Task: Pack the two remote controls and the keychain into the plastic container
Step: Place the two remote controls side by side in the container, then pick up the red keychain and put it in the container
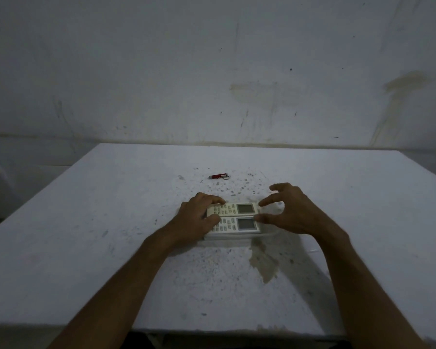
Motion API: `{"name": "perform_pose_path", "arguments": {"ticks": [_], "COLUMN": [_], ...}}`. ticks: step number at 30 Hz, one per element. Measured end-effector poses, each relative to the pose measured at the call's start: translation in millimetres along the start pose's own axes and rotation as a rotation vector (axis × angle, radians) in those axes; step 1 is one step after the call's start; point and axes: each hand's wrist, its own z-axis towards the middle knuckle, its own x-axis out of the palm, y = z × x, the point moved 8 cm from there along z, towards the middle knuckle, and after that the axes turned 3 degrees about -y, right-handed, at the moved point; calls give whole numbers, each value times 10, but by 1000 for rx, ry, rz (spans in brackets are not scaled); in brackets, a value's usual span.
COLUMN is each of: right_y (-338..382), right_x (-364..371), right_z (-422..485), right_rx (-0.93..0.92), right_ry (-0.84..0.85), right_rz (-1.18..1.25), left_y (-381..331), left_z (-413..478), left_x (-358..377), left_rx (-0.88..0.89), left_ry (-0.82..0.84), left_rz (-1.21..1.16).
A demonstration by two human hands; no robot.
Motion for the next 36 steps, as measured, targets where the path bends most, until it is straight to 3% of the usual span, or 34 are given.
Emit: {"name": "perform_pose_path", "arguments": {"ticks": [14,20,28,32,36], "right_y": [168,132,43,-3,-141], "right_x": [9,53,22,-230,-106], "right_z": [-59,-97,-42,208,716], "right_rx": [22,31,26,-19,12], "right_ry": [58,186,114,-86,26], "right_rz": [36,49,55,304,164], "left_y": [-15,-22,-41,-159,-137], "left_z": [-71,-88,-4,319,837], "left_x": [0,-9,-8,-359,-550], "left_rx": [-41,-71,-53,7,52], "left_ry": [8,0,9,-176,-269], "left_rz": [-24,-105,-163,-165,2]}}
